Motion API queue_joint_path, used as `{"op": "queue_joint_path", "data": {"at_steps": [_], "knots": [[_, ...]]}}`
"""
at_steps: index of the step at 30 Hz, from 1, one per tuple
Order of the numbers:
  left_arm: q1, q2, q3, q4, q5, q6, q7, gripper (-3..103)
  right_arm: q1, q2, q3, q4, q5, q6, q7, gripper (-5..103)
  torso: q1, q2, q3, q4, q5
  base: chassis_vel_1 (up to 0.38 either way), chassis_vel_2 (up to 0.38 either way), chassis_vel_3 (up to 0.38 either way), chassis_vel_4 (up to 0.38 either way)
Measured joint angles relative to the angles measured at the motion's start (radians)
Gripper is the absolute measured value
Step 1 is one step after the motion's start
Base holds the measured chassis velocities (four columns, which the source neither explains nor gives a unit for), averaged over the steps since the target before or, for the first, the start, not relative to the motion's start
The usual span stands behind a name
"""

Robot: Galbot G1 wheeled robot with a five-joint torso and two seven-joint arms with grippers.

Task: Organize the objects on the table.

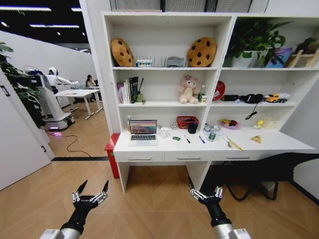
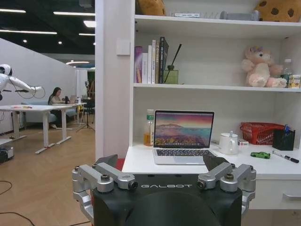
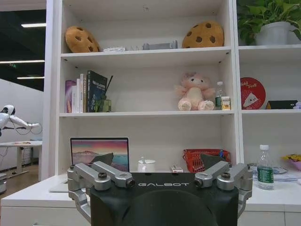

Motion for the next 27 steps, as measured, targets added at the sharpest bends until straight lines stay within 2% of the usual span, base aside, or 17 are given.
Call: {"op": "queue_joint_path", "data": {"at_steps": [5, 12, 14, 27], "knots": [[0.000, -0.001, 0.000, 0.000, 0.005, -0.005, 0.001, 101, -0.004, 0.003, -0.009, 0.001, 0.005, -0.005, -0.012, 100, 0.000, 0.000, 0.000, 0.0000, 0.0000, 0.000, 0.000, 0.000, 0.000], [0.001, -0.005, 0.000, 0.002, 0.023, -0.012, 0.002, 97, 0.000, 0.002, -0.007, 0.000, 0.011, -0.012, -0.013, 100, 0.000, 0.000, 0.000, 0.0000, 0.0000, 0.000, 0.000, 0.000, 0.000], [0.004, -0.006, 0.000, 0.005, 0.028, -0.012, 0.003, 101, 0.000, 0.004, -0.006, 0.000, 0.012, -0.012, -0.013, 100, 0.000, 0.000, 0.000, 0.0000, 0.0000, 0.000, 0.000, 0.000, 0.000], [0.010, -0.016, 0.005, 0.004, 0.040, -0.020, 0.009, 98, 0.000, 0.008, -0.002, 0.001, 0.026, -0.022, -0.012, 100, 0.000, 0.000, 0.000, 0.0000, 0.0000, 0.000, 0.000, 0.000, 0.000]]}}
